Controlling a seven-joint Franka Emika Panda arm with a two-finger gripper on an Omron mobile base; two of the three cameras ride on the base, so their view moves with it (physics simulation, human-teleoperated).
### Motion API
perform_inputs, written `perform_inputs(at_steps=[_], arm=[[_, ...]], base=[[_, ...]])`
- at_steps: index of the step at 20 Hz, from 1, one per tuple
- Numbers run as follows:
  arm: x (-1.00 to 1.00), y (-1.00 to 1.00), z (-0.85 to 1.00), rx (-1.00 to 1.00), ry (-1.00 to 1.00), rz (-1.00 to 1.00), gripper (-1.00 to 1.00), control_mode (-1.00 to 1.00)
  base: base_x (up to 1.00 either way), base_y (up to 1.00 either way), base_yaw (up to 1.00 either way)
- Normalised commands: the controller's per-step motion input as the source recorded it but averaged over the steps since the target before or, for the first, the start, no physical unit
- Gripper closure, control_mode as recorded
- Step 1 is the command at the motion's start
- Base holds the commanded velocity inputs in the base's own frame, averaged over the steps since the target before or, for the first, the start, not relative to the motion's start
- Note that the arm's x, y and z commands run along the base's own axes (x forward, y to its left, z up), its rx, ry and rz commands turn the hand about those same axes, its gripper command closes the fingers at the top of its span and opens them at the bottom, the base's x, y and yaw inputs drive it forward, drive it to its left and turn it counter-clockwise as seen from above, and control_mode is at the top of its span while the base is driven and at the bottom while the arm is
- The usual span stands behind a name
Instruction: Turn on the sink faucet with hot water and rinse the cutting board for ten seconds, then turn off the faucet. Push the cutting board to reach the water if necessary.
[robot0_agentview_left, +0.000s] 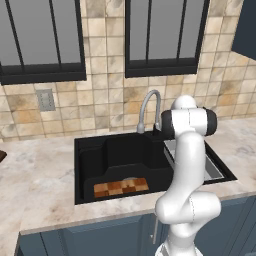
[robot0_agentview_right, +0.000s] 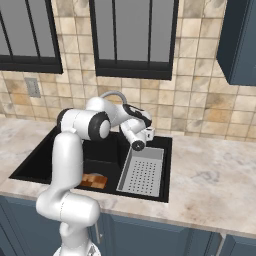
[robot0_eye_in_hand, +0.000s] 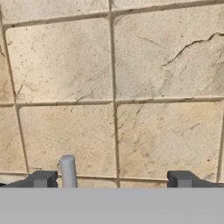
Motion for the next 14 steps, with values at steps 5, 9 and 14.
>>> perform_inputs(at_steps=[5,9,14], arm=[[0.0,0.0,0.0,0.0,0.0,0.0,-1.0,-1.0],[0.0,-0.03,0.0,0.0,0.0,0.0,-1.0,-1.0],[0.05,-0.03,0.0,0.0,0.0,0.0,-1.0,-1.0]], base=[[0.0,0.0,0.0],[0.0,0.0,0.0],[0.0,0.0,0.0]])
